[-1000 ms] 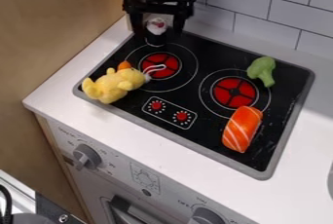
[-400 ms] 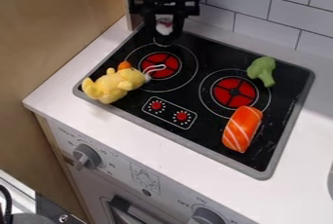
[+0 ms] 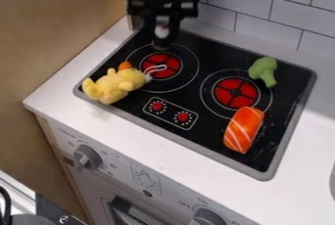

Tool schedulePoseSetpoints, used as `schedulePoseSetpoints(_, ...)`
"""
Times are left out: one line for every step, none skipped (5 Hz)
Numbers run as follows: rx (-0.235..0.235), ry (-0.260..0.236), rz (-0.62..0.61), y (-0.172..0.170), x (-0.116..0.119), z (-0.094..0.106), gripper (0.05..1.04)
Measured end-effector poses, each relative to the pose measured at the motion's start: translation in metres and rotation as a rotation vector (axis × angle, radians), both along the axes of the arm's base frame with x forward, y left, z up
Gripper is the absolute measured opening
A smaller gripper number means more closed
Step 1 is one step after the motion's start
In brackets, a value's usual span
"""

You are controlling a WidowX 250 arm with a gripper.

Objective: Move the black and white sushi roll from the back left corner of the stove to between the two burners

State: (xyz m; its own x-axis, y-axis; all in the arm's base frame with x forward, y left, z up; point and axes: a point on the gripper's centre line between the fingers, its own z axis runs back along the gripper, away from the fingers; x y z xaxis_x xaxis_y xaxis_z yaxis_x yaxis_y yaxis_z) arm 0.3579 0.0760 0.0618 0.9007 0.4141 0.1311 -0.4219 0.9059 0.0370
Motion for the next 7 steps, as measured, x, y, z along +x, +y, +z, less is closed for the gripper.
schedulePoseSetpoints(0.007,-0.008,-0.052,-0.011,-0.013,0.01,0.404)
schedulePoseSetpoints(-0.019,0.02,-0.11,-0.025,-0.029,0.015,0.404)
schedulePoseSetpoints(-0.055,0.022,-0.178,-0.038,-0.045,0.028,0.404)
schedulePoseSetpoints(-0.065,0.022,-0.243,-0.048,-0.062,0.041,0.404)
schedulePoseSetpoints(-0.078,0.008,-0.299,-0.063,-0.067,0.05,0.404)
schedulePoseSetpoints(-0.083,-0.003,-0.347,-0.083,-0.064,0.051,0.404)
schedulePoseSetpoints(-0.06,0.005,-0.358,-0.095,-0.055,0.044,0.404)
